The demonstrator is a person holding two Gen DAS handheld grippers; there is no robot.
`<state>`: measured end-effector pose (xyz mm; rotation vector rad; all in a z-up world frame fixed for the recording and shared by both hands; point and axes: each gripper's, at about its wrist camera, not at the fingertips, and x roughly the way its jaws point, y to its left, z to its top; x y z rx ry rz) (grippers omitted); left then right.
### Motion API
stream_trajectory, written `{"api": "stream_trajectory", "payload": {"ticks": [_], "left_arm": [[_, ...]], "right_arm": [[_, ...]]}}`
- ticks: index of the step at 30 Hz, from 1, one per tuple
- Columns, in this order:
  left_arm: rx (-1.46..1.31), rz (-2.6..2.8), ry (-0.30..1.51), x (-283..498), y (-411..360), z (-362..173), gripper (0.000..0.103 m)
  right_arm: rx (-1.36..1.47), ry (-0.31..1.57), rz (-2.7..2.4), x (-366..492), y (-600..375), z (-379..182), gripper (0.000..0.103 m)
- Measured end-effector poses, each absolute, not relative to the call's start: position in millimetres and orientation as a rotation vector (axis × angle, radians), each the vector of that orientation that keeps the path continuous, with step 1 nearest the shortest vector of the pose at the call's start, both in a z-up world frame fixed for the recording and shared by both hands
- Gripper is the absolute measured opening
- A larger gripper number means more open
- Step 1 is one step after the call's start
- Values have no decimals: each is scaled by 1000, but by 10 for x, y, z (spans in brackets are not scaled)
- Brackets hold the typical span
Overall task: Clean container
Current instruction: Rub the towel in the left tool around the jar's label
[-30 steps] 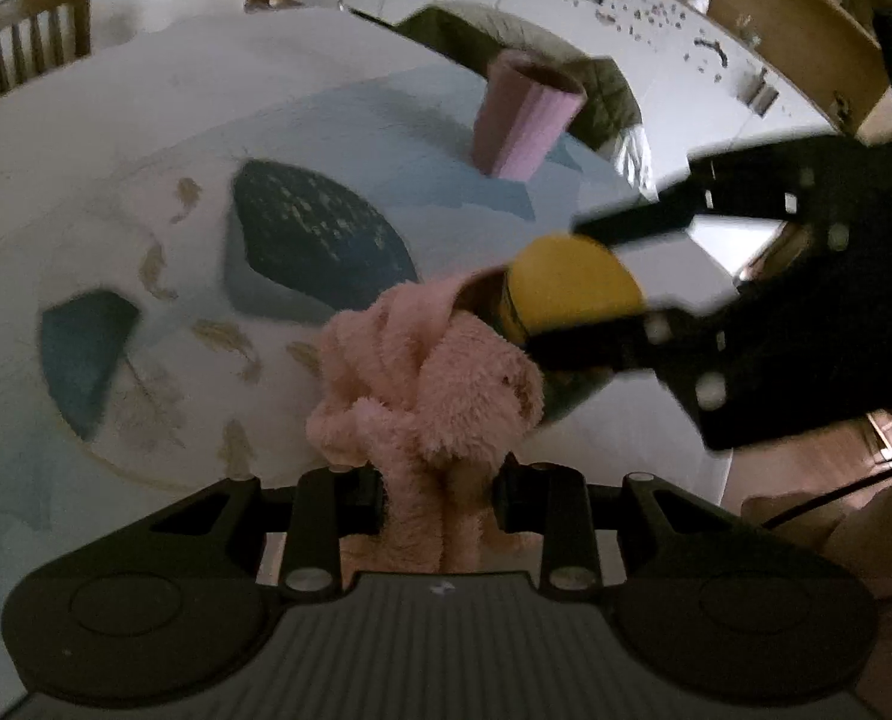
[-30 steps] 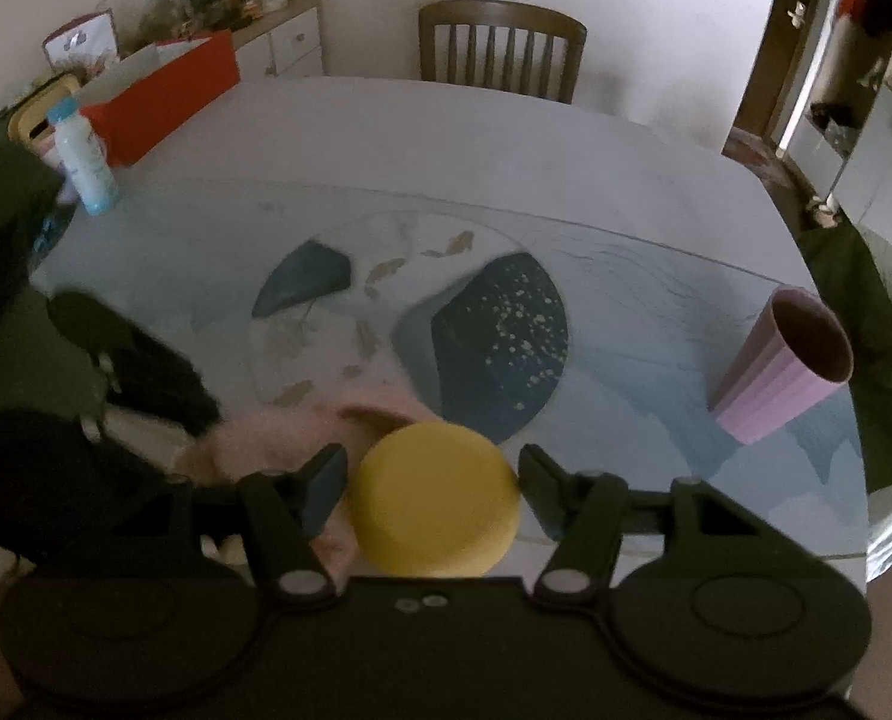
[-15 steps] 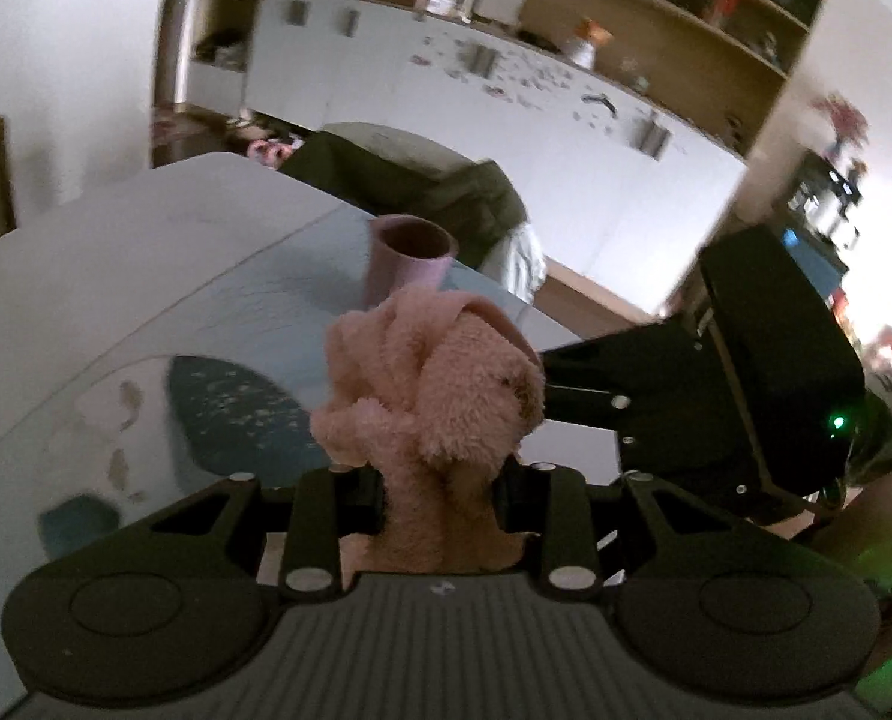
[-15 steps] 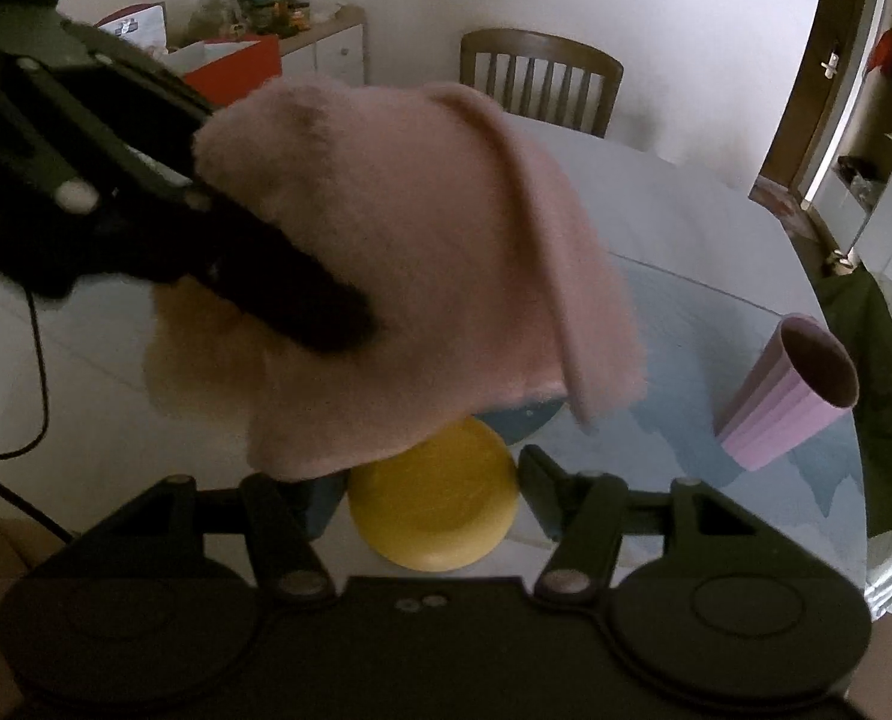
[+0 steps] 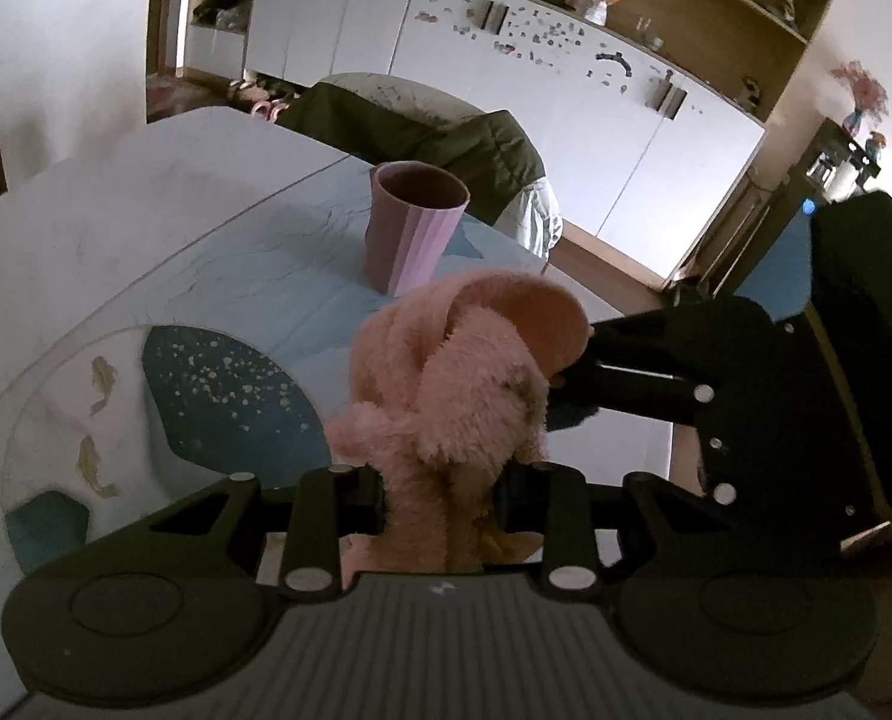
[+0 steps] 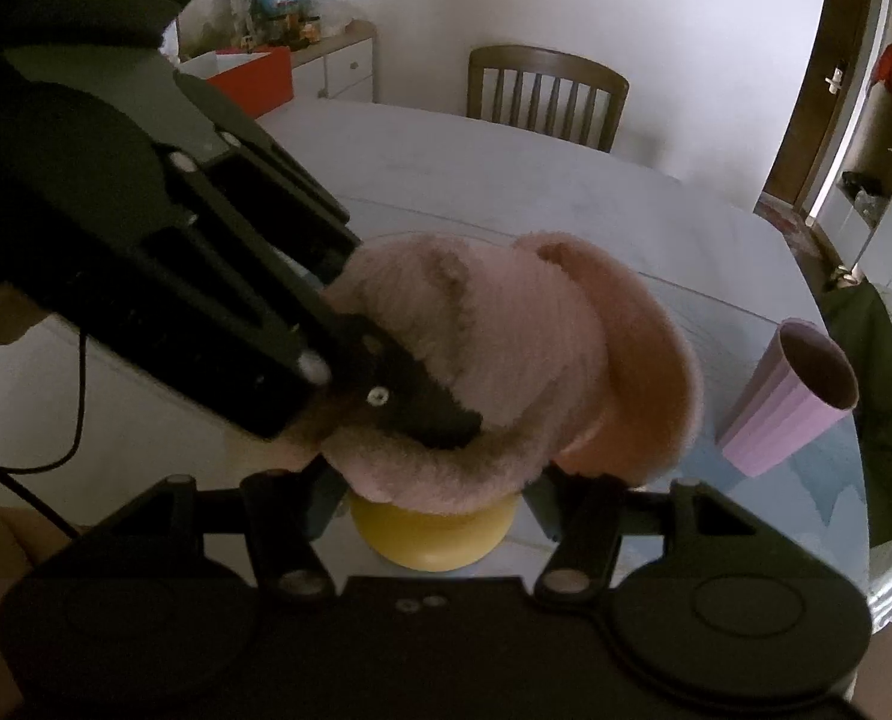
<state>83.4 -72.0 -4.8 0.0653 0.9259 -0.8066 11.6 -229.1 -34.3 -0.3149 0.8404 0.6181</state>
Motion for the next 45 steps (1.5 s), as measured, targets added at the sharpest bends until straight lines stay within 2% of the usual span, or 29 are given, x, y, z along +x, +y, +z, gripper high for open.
{"api": "stream_trajectory", "payload": {"ticks": [11,35,40,45], "left_arm": [[-5,-752,970,923,-803,-169,30],[-12,-516,1159,953,-821,-939,30],[-15,-492,1122,878,-785,-789,30],[-31,-539,1028,714,-703,-320,30]], "right_arm": [[-277,828,666,3,-2575,-356,61],[-260,794,783,-22,-2995,-369,61],[-268,798,815,-10,-3030,-352,61],[-272,792,820,-7,-3026,-348,61]]}}
